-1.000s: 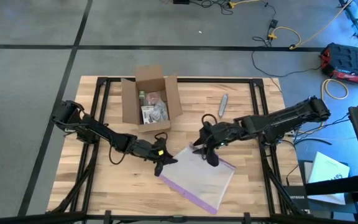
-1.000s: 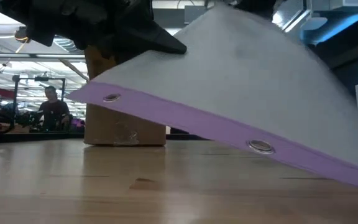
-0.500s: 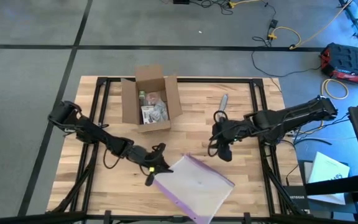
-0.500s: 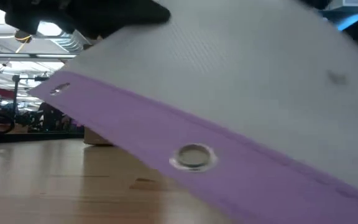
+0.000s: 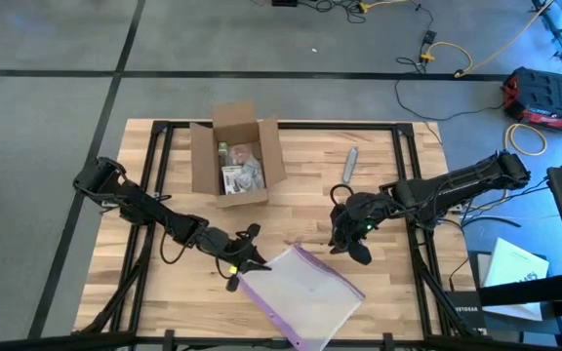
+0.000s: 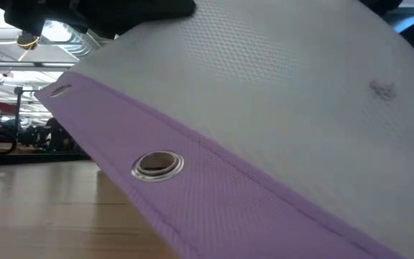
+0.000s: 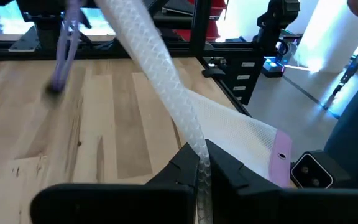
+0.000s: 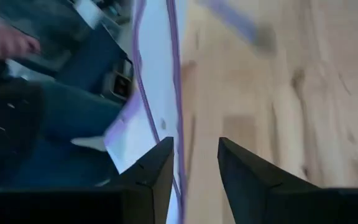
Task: Unpack boxes
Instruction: Open the zip bag
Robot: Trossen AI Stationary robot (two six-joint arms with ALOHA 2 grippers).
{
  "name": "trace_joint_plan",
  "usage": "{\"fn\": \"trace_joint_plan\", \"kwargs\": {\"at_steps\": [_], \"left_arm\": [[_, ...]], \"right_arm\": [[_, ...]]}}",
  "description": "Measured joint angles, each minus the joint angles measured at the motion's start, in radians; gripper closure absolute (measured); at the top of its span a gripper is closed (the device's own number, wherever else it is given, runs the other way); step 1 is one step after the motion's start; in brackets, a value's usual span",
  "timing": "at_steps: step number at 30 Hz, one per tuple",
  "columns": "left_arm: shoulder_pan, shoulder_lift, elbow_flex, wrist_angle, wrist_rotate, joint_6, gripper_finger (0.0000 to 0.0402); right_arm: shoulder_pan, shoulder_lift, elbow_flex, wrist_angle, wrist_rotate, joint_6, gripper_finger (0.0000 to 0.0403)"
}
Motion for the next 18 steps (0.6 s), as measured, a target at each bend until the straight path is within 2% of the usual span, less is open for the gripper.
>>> {"fn": "trace_joint_plan", "kwargs": {"at_steps": [8, 18], "left_arm": [[0.0, 0.0, 0.0, 0.0, -0.001, 0.005, 0.0401], [0.0, 0.0, 0.0, 0.001, -0.002, 0.004, 0.0401]], "right_arm": [[0.0, 0.075, -0.027, 0.182, 0.036, 0.017, 0.0263], [0.0, 0.185, -0.027, 0.184, 0.015, 0.017, 0.0226]]}}
